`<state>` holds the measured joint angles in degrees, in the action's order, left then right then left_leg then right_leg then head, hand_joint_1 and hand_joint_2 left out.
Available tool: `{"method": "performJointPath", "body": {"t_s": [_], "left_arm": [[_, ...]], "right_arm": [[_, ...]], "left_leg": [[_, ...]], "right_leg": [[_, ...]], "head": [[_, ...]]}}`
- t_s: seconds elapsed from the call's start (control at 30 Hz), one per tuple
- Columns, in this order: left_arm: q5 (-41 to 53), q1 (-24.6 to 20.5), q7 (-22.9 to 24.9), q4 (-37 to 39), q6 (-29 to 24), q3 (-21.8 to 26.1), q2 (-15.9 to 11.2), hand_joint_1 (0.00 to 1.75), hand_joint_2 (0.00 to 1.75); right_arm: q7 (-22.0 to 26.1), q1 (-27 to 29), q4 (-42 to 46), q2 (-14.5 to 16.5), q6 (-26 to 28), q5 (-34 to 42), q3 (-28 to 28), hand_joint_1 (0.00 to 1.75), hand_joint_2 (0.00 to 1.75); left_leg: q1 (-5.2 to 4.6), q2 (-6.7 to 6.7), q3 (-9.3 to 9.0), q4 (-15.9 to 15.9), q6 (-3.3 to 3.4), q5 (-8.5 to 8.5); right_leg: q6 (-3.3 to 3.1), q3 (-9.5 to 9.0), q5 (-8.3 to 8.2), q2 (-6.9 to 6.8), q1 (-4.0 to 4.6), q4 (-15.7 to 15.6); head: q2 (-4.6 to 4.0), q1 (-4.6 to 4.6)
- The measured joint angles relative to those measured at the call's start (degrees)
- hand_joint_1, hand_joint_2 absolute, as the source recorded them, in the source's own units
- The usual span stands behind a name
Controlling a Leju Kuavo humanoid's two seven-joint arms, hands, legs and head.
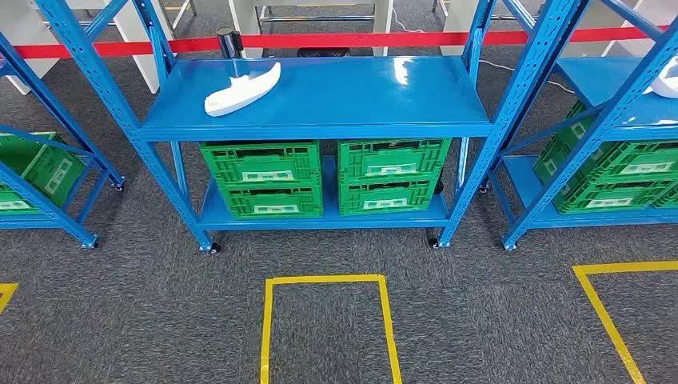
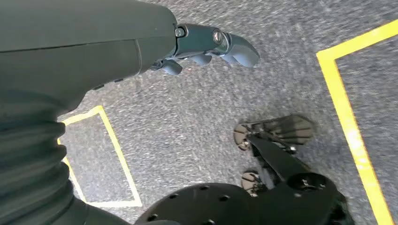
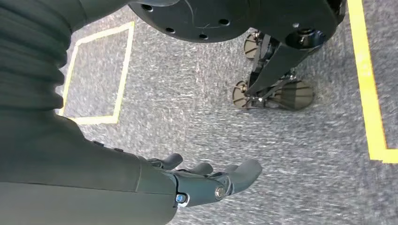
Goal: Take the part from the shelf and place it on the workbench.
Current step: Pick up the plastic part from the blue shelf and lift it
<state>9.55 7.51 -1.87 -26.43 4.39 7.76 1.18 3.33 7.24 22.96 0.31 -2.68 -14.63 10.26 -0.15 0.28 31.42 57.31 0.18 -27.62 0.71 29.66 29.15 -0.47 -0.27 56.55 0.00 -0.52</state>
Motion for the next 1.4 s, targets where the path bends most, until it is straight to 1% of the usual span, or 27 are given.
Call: {"method": "performJointPath", "body": {"t_s": [0.07, 0.17, 0.2, 0.3, 0.33, 0.47, 0.6, 0.8, 1.07, 1.4], "left_arm": [[0.87, -0.11, -0.14, -0.38, 0.48, 0.79, 0.13, 0.00, 1.75], [3.38, -0.45, -0.61, -1.56, 1.91, 3.26, 0.55, 0.00, 1.75], [4.17, -0.56, -0.79, -1.95, 2.36, 4.11, 0.69, 0.00, 1.31], [6.40, -0.86, -1.25, -3.17, 3.63, 6.71, 1.14, 0.00, 0.00], [7.17, -0.95, -1.45, -3.65, 4.09, 7.60, 1.34, 0.00, 0.00], [9.61, -1.34, -2.46, -6.19, 5.85, 11.04, 2.38, 0.00, 0.00], [10.35, -1.77, -3.44, -10.54, 7.36, 13.96, 3.77, 0.00, 0.00], [8.49, -1.89, -4.30, -19.82, 8.21, 15.46, 4.95, 0.00, 0.00], [4.27, -1.84, -5.25, -34.05, 7.88, 14.96, 5.07, 0.00, 0.00], [1.38, -1.88, -7.12, -53.07, 6.68, 10.30, 4.74, 0.00, 0.00]], "right_arm": [[0.31, -0.18, -0.16, -0.01, -0.27, -1.37, 1.02, 0.00, 1.75], [1.21, -0.73, -0.64, -0.02, -1.02, -5.43, 4.16, 0.00, 1.75], [1.50, -0.93, -0.81, -0.02, -1.26, -6.70, 5.22, 0.00, 1.75], [2.34, -1.43, -1.16, -0.02, -1.91, -10.37, 8.28, 0.00, 0.44], [2.66, -1.57, -1.27, -0.02, -2.17, -11.71, 9.40, 0.00, 0.00], [3.94, -2.15, -1.65, -0.02, -3.20, -16.95, 13.69, 0.00, 0.00], [5.24, -2.71, -1.90, -0.02, -4.29, -22.07, 17.73, 0.00, 0.00], [7.05, -3.45, -2.37, 0.00, -5.69, -29.09, 23.00, 0.00, 0.00], [9.00, -3.99, -2.46, 0.16, -7.29, -36.55, 28.62, 0.00, 0.00], [10.76, -4.65, -2.46, 1.06, -9.60, -44.48, 35.55, 0.00, 0.00]], "left_leg": [[0.00, 0.00, 0.00, 0.00, 0.00, 0.00], [0.00, 0.00, 0.00, 0.00, 0.00, 0.00], [0.00, 0.00, 0.00, 0.00, 0.00, 0.00], [0.00, 0.00, 0.00, 0.00, 0.00, 0.00], [0.00, 0.00, 0.00, 0.00, 0.00, 0.00], [0.00, 0.00, 0.00, 0.00, 0.00, 0.00], [0.00, 0.00, 0.00, 0.00, 0.00, 0.00], [0.00, 0.00, 0.00, 0.01, -0.01, 0.01], [0.01, -0.01, 0.00, 0.01, -0.03, 0.03], [0.00, -0.01, 0.00, 0.01, -0.03, 0.03]], "right_leg": [[0.00, 0.00, 0.00, 0.00, 0.00, 0.00], [0.00, 0.00, 0.00, 0.00, 0.00, 0.00], [0.00, 0.00, 0.00, 0.00, 0.00, 0.00], [0.00, 0.01, 0.00, 0.00, 0.00, 0.00], [0.00, 0.01, 0.00, 0.00, 0.00, 0.00], [0.00, 0.01, 0.00, 0.00, 0.00, 0.00], [0.00, 0.00, -0.01, 0.00, 0.00, 0.00], [0.01, 0.00, -0.02, 0.00, 0.00, 0.00], [0.01, 0.01, -0.02, 0.00, 0.01, 0.02], [0.01, 0.00, -0.04, 0.00, 0.00, 0.03]], "head": [[0.00, -0.01], [0.00, -0.01], [0.00, -0.01], [0.00, 0.00], [0.00, 0.00], [0.00, -0.01], [0.00, 0.00], [0.00, 0.00], [0.00, -0.01], [0.00, -0.01]]}}
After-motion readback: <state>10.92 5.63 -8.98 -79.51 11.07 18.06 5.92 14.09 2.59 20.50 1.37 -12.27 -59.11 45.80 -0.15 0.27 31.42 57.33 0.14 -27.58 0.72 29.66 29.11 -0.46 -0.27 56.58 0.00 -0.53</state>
